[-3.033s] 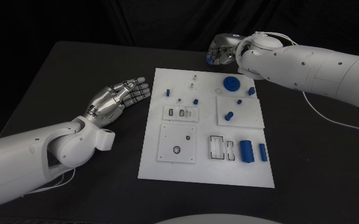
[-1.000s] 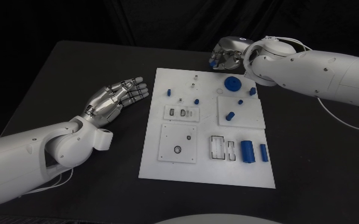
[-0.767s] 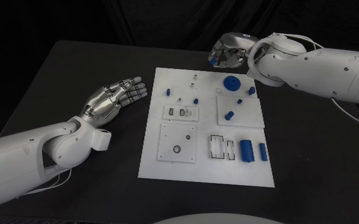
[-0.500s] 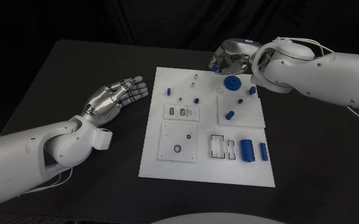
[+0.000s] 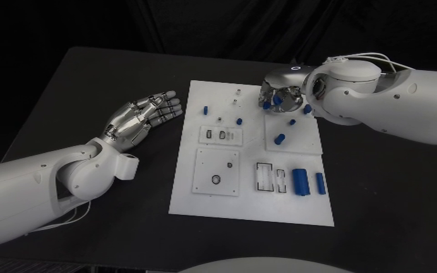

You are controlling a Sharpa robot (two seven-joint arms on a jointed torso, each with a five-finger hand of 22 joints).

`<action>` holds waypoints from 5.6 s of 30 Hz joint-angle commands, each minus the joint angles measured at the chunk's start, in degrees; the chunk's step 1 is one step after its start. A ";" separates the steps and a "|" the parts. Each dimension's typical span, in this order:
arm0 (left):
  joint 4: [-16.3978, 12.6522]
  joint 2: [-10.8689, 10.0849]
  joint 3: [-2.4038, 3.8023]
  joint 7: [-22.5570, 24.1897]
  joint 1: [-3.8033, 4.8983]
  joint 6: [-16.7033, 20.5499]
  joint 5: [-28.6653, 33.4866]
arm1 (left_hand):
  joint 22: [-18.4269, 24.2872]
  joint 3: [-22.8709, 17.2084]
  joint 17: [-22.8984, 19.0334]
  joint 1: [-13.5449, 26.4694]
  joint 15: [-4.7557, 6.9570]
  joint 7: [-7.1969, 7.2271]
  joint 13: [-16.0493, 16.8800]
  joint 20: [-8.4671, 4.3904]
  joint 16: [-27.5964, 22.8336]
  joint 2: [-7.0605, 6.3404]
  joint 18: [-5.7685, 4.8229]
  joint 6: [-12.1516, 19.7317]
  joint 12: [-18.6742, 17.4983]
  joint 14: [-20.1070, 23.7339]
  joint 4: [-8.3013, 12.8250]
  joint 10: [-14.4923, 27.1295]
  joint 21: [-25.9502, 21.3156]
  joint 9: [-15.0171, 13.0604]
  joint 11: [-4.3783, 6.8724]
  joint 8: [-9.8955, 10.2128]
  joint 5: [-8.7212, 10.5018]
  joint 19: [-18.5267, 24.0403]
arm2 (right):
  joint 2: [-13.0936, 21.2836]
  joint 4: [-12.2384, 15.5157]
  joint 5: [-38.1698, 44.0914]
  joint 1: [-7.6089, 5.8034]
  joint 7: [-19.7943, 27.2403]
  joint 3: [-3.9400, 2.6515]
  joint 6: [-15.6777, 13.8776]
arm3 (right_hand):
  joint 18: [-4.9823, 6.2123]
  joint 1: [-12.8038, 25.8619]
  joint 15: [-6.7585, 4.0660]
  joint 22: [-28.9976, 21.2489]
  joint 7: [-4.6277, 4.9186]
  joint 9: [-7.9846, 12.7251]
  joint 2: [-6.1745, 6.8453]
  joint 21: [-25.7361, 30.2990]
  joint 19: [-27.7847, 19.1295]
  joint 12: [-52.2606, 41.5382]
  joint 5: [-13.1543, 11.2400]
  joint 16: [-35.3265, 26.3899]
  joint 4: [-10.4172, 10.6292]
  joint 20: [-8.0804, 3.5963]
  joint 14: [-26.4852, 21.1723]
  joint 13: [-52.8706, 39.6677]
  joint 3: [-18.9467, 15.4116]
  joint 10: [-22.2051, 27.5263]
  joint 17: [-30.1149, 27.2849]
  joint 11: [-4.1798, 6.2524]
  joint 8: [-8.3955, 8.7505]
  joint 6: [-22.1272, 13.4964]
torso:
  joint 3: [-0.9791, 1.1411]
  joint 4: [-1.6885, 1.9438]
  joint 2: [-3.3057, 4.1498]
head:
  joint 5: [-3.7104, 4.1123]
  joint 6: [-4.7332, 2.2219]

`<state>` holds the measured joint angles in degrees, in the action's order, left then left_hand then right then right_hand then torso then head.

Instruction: Assemble the parts on the task board

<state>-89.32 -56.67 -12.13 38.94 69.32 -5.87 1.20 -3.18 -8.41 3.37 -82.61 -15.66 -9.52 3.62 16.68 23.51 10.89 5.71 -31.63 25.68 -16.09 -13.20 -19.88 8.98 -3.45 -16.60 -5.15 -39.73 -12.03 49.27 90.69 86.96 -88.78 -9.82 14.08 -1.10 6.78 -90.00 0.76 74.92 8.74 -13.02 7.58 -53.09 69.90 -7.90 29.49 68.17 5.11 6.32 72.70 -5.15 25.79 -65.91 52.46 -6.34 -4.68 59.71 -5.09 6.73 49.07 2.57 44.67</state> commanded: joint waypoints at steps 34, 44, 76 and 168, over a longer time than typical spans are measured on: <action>0.82 0.70 0.03 6.84 -0.18 -1.31 -0.15 | 0.17 -0.77 0.10 0.92 -0.34 -1.46 0.12 0.02 0.45 -0.02 -1.04 -0.66 0.48 -0.22 0.06 -0.61 -0.40 -0.13 -0.07 -0.47 -0.03 0.09 | -0.89 0.98 9.10 1.27 -6.03 0.10 6.23 | 2.14 6.21 -0.04 3.30 -5.68 7.41 -1.41 2.35 -6.17 2.01 -3.51 -4.60 -6.18 -0.01 -4.32 -0.47 5.07 -3.00 -7.35 1.30 1.08 -14.47 | -0.04 -0.02 0.01 | -0.04 0.63; 0.95 0.76 0.03 6.77 -0.20 -1.39 -0.15 | 0.17 -0.77 0.10 0.92 -0.34 -1.46 0.12 0.02 0.45 -0.02 -1.04 -0.66 0.48 -0.22 0.06 -0.61 -0.40 -0.13 -0.07 -0.47 -0.03 0.09 | -0.54 1.11 9.16 1.28 -5.06 0.10 3.60 | 2.10 6.55 0.14 3.20 -6.74 7.89 -1.53 2.64 -6.23 2.40 -4.40 -4.79 -6.42 0.22 -4.48 -0.54 4.65 -1.87 -7.73 0.98 1.05 -16.03 | -0.02 -0.04 -0.02 | -0.04 0.72; 1.05 0.75 0.03 6.57 -0.27 -1.73 -0.15 | 0.21 -1.00 0.10 1.01 -0.35 -1.52 0.14 0.02 0.49 -0.04 -1.07 -0.84 0.64 -0.20 0.03 -0.79 -0.47 -0.15 -0.10 -0.53 -0.02 0.16 | 4.09 3.70 13.60 1.39 -5.27 0.10 -19.20 | 3.41 8.89 2.13 -1.01 -1.91 5.38 -1.17 20.62 -13.38 -43.98 -18.50 -4.68 0.63 2.81 -17.88 -33.88 -9.86 29.47 -16.30 -0.07 -1.23 -8.46 | -0.03 -0.01 0.01 | 0.12 0.59; 1.46 0.92 0.03 6.01 -0.37 -2.31 -0.15 | 0.31 -1.60 0.13 1.27 -0.47 -1.62 0.11 0.03 0.82 -0.10 -1.17 -0.64 0.60 -0.33 -0.04 -0.78 -0.65 -0.11 -0.11 -0.51 0.03 0.34 | -0.76 -3.30 -4.64 5.10 2.86 0.00 -27.40 | -2.80 6.44 -2.17 9.92 -3.89 1.05 -1.67 -21.88 8.21 -82.10 -14.04 21.83 2.23 -1.17 17.30 -84.85 -9.91 -24.09 37.54 5.13 -3.48 6.26 | 0.01 -0.01 0.02 | 0.02 0.32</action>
<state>-87.79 -55.72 -12.12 38.94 69.09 -7.26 1.20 -2.92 -9.84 3.43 -81.93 -15.87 -9.62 3.66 16.68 24.12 10.66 5.71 -31.94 25.94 -16.29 -13.20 -20.28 8.53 -3.51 -16.60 -5.38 -39.73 -12.03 48.36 87.64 95.30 -83.53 -11.93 14.16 -21.57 4.92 -83.51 -0.99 74.91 6.63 -9.54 6.61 -74.71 77.82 -89.69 15.27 89.86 7.58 5.22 83.88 -74.92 15.97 -83.94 74.92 -1.41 -7.76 63.81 -5.13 6.68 49.07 2.57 45.10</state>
